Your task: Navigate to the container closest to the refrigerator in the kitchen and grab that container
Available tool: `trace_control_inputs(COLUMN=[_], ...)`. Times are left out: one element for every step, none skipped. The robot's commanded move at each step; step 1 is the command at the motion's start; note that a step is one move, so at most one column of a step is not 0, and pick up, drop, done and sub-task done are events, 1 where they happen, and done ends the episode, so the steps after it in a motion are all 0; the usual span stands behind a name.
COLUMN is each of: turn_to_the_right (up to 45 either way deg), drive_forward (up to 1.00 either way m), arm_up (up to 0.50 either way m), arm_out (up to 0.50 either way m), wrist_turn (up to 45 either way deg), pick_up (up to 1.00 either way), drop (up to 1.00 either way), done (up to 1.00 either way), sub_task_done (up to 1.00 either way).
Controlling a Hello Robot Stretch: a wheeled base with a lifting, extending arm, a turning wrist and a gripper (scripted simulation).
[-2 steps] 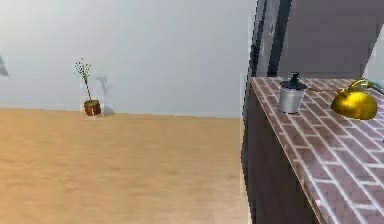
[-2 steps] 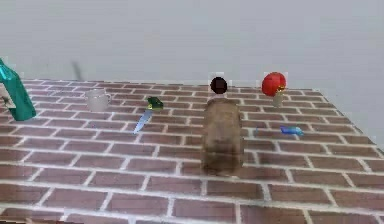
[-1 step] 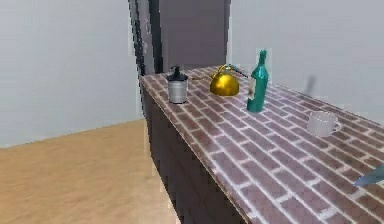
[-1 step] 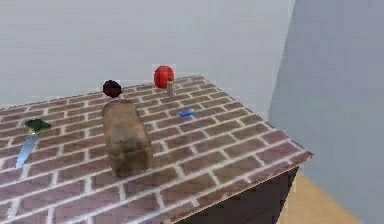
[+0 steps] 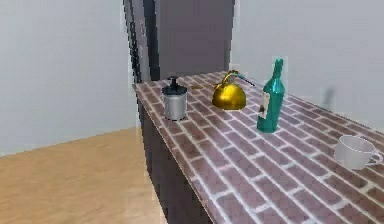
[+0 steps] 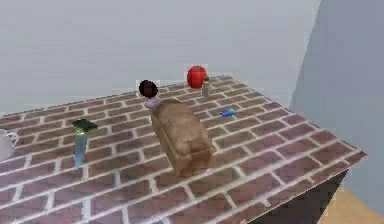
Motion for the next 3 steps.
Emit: trace_control_inputs(turn_to_the_right=[-42.0, 0.0, 0.0], drive_forward=[0.0, 0.0, 0.0], arm_up=[0.0, 0.5, 0.38], arm_out=[0.0, 0.0, 0.0], wrist_turn=[0.0, 0.0, 0.0], pick_up=[0.0, 0.0, 0.0], drop=[0.0, 0.0, 0.0], done=[0.0, 0.0, 0.0], sub_task_done=[0.0, 0.0, 0.0])
